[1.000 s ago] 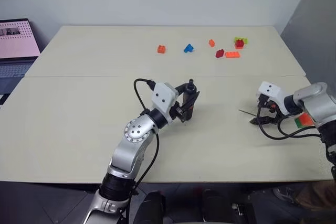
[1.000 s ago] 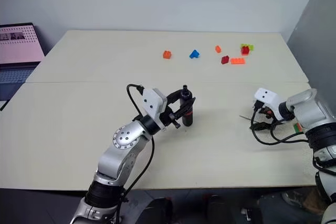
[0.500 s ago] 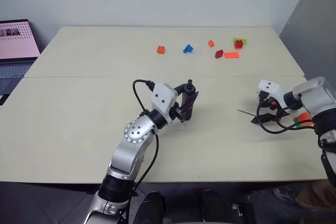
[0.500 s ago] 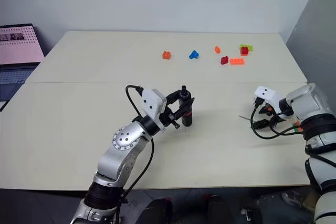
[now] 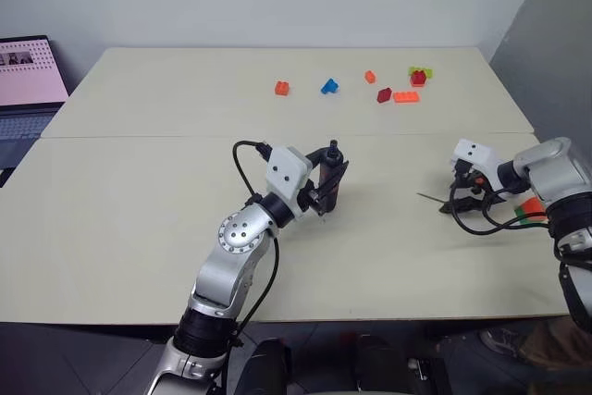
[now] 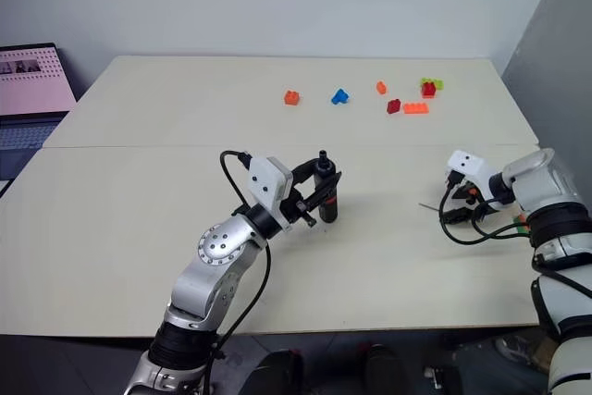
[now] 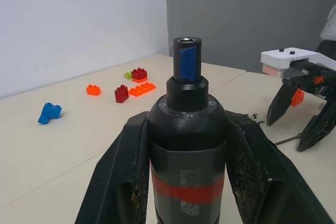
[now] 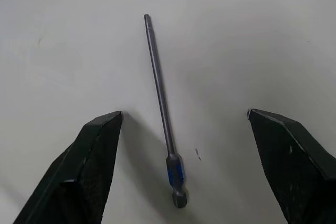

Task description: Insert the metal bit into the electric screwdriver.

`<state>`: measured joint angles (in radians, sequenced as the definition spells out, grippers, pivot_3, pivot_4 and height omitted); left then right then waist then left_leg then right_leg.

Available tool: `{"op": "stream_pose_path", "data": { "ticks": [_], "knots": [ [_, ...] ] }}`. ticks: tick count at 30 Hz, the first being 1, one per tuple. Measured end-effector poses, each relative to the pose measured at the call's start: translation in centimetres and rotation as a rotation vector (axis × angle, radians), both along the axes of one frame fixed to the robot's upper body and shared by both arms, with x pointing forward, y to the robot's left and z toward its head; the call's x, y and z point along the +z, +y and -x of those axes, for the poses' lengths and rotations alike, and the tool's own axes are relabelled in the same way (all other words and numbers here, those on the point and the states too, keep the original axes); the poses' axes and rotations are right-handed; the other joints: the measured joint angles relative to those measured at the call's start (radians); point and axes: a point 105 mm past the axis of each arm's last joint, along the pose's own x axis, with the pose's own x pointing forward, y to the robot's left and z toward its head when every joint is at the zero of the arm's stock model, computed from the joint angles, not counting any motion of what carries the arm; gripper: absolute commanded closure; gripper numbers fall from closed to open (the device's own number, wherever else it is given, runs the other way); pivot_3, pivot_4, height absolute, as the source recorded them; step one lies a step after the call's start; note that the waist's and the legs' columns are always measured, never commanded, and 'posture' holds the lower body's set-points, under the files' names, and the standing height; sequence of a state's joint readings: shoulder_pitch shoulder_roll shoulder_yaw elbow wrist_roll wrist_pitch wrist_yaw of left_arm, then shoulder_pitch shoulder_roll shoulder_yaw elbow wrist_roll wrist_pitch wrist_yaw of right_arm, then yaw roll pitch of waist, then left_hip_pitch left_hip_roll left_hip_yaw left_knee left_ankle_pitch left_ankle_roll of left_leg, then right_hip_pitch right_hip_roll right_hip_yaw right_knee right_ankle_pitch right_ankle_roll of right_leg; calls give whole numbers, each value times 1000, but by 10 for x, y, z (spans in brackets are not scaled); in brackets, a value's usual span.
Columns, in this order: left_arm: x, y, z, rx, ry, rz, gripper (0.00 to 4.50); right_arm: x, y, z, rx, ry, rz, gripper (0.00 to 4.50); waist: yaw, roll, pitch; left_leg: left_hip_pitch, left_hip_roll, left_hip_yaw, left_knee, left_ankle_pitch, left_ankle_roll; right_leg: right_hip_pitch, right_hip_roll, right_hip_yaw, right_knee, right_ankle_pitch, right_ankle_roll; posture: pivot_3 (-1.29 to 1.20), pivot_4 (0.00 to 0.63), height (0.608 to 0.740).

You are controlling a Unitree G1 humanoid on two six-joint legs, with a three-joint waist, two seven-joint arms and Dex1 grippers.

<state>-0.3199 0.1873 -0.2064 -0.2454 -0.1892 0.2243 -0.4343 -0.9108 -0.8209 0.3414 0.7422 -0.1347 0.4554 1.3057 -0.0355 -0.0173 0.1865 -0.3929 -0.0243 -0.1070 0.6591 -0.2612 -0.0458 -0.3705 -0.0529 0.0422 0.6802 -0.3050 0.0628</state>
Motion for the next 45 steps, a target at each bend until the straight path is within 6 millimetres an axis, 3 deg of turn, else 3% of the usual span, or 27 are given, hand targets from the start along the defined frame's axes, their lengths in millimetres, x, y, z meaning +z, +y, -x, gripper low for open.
{"op": "stream_pose_path", "data": {
  "ticks": [4,7,21,28,32,37,40,45],
  "knots": [
    [0,0,0,-1,0,1,2861,0,0,1,-10,5,-1,731,0,0,0,0,0,0,0,0,0,0,0,0,0,0,0,0,150,740],
    [0,0,0,-1,1,0,2861,-1,0,3,-22,22,-1,1213,1,0,0,0,0,0,0,0,0,0,0,0,0,0,0,0,150,740],
    [0,0,0,-3,0,-2,2861,-1,2,7,-2,66,5,4441,2,0,0,0,0,0,0,0,0,0,0,0,0,0,0,0,150,740],
    [0,1,0,-2,-6,-5,2861,3,12,0,-35,6,-96,4500,0,0,0,0,0,0,0,0,0,-1,0,0,0,0,0,0,150,740],
    [1,1,0,2,-8,-2,2861,26,35,-10,-17,-150,-223,4500,0,0,0,-3,1,-1,0,0,0,-3,0,0,0,0,0,0,150,740],
    [3,3,-4,32,3,2,2861,86,80,-22,-49,-482,-525,4500,-1,0,0,-3,1,-1,-1,0,0,-3,1,0,1,0,0,0,150,740],
    [5,5,-7,50,8,3,2861,127,103,-12,-58,-633,-794,4500,3,0,0,-4,1,-3,-1,0,0,-4,1,-1,1,0,0,0,150,740],
    [7,10,-12,81,20,1,2861,159,119,19,-27,-685,-1128,4500,5,1,0,-5,0,-3,0,0,0,-4,0,-1,1,0,0,0,150,740]
  ]
}}
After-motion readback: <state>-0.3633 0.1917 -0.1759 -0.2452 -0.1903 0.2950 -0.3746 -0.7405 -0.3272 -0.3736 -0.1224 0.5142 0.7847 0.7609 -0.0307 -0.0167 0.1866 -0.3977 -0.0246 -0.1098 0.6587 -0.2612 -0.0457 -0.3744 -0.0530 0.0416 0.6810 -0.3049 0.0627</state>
